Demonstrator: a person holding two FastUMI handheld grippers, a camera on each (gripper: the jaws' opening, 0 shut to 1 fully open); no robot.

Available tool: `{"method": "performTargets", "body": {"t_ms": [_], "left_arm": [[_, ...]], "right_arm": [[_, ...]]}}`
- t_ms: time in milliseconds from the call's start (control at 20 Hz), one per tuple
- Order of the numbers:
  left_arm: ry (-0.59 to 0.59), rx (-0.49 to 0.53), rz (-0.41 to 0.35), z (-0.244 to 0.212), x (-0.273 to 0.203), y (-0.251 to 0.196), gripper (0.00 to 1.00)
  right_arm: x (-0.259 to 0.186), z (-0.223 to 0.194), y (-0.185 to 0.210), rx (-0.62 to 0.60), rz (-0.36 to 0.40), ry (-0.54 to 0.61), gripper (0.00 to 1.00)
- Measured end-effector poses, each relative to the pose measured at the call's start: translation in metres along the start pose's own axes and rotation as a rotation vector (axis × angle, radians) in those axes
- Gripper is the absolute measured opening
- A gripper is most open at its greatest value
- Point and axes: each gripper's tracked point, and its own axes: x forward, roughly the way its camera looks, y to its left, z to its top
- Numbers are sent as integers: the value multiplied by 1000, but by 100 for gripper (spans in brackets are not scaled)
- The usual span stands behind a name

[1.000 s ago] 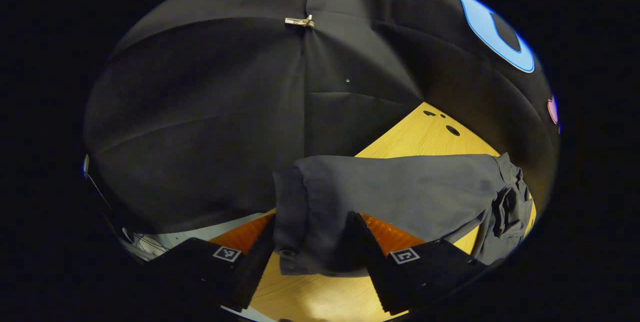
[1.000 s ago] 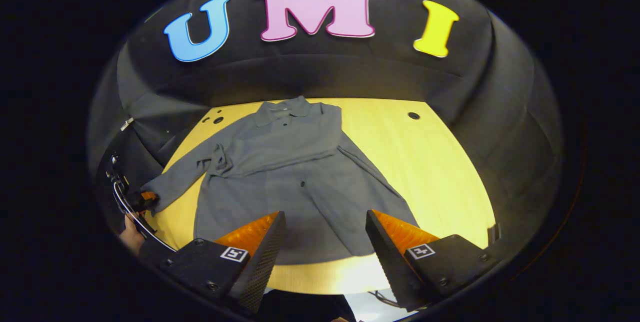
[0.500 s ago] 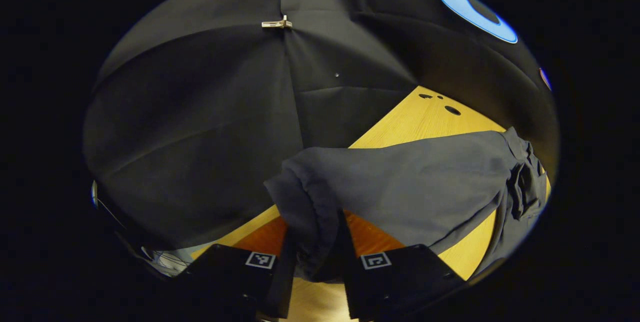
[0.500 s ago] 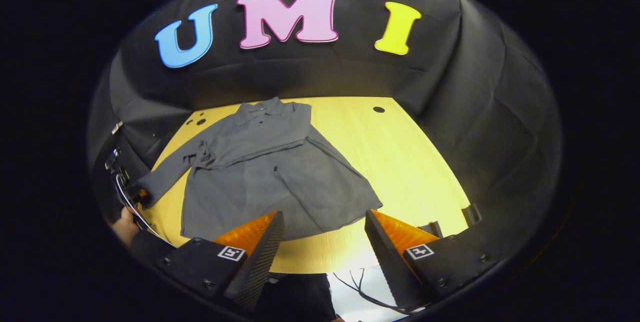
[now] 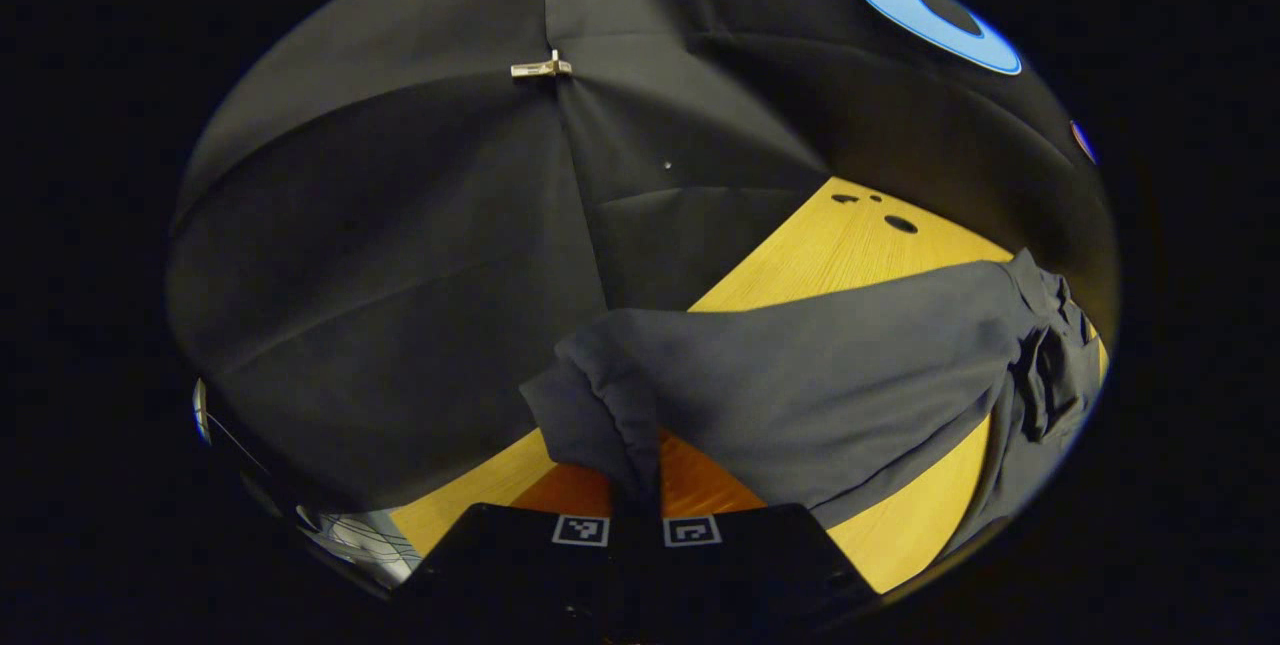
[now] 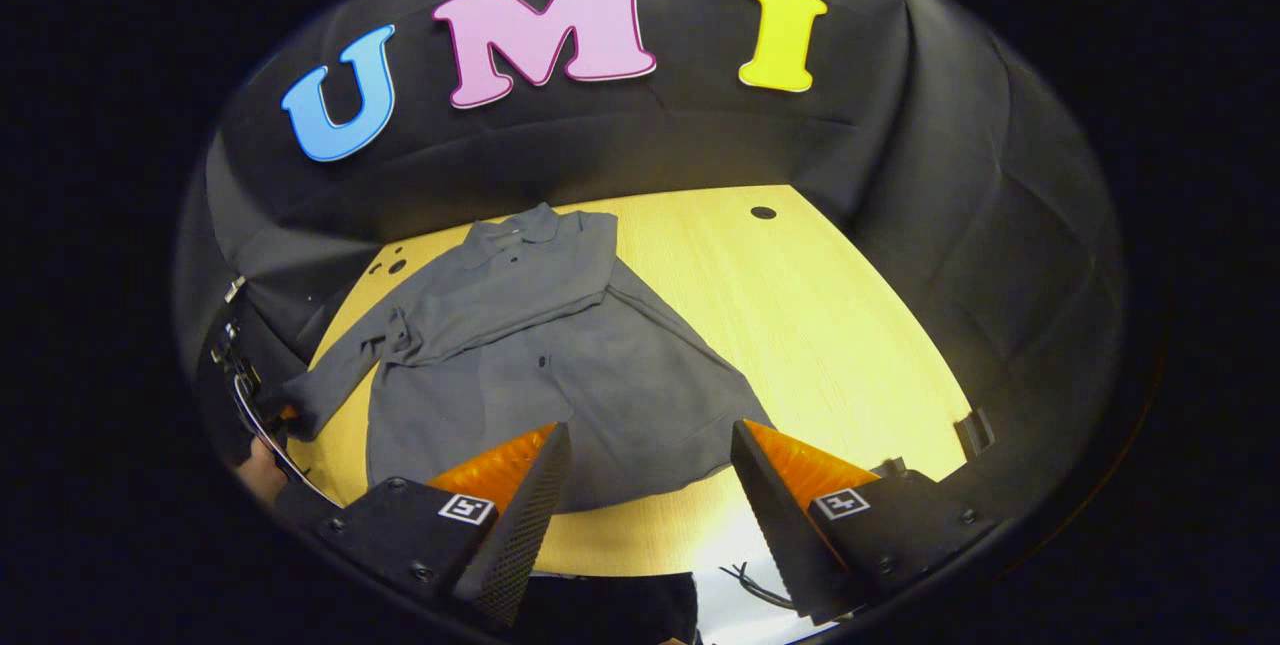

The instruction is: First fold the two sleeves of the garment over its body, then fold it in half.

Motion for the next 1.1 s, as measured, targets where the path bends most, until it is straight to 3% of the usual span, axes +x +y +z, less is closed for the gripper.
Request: {"method": "performTargets", "body": {"t_ms": [150, 450, 650, 800, 1100], "left_arm": [[-32, 4, -11, 17, -22, -21, 5], [-116, 31, -113, 80, -63, -93, 5], [-171, 22, -249, 118, -94, -177, 5], [-209, 78, -345, 132, -115, -244, 5], [-183, 158, -554, 100, -161, -395, 2]], "right_arm": [[19, -3, -5, -4, 1, 21, 99], [56, 8, -17, 51, 25, 30, 99], [72, 3, -40, 28, -8, 51, 99], [79, -11, -47, 52, -2, 91, 100], [94, -12, -68, 63, -10, 114, 99]]}}
